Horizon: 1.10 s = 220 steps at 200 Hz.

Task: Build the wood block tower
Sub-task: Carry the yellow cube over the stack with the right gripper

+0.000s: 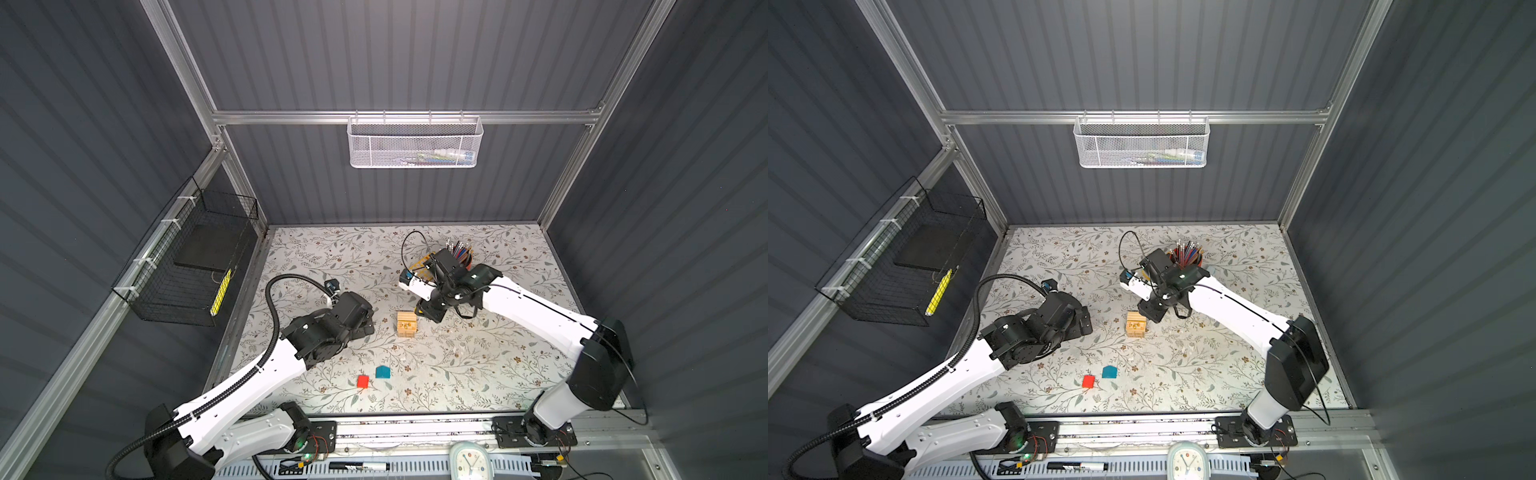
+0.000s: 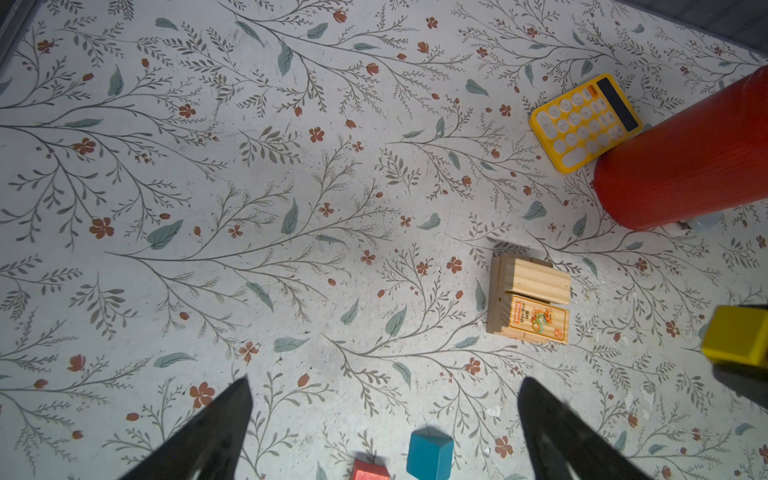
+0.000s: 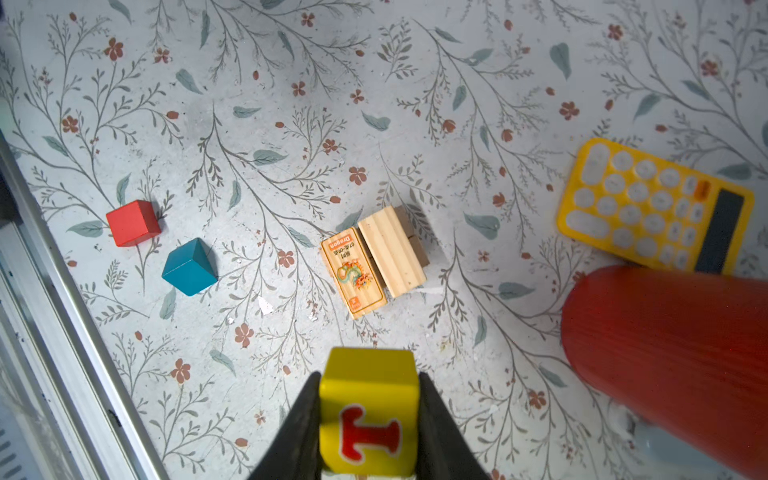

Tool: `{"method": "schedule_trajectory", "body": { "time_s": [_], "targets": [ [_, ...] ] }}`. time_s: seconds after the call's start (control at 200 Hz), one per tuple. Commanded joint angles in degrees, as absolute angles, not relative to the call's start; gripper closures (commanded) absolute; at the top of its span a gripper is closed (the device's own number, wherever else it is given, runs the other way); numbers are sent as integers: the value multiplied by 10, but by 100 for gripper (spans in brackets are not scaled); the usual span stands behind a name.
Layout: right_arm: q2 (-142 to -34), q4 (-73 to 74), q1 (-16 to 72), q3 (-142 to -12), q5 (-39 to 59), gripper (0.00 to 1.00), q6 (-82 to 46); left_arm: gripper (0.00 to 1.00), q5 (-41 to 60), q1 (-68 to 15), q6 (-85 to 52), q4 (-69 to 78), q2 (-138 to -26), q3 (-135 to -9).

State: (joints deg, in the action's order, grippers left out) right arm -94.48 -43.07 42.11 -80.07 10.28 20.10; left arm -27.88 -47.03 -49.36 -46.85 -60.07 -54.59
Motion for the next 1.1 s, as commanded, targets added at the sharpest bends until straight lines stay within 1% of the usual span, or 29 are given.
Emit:
{"method": "schedule_trajectory", "body": {
  "time_s": [0.0, 0.15, 0.33, 0.44, 0.705, 0.906, 1.096],
  "targets": [
    [-993, -505, 421, -838, 137, 73, 308, 0, -298, -467, -491, -502, -592, -559],
    [-1045, -527, 421, -885, 139, 71, 328, 1, -304, -467, -497, -515, -588, -552],
    [-1090, -546, 427, -934, 127, 70, 320, 0, -313, -466, -503, -508, -582, -541],
    [-1097, -528, 429, -929, 124, 70, 334, 0, -319, -467, -503, -501, -587, -542],
    [-1120, -537, 437, -938, 113, 69, 375, 0, -327, -466, -498, -501, -613, -554],
    [-1140, -530, 441, -940, 90, 69, 385, 1, -336, -466, -504, -498, -606, -545],
    [-1151, -509, 441, -936, 82, 67, 395, 0, -340, -466, -503, -505, -602, -547]
  ]
}}
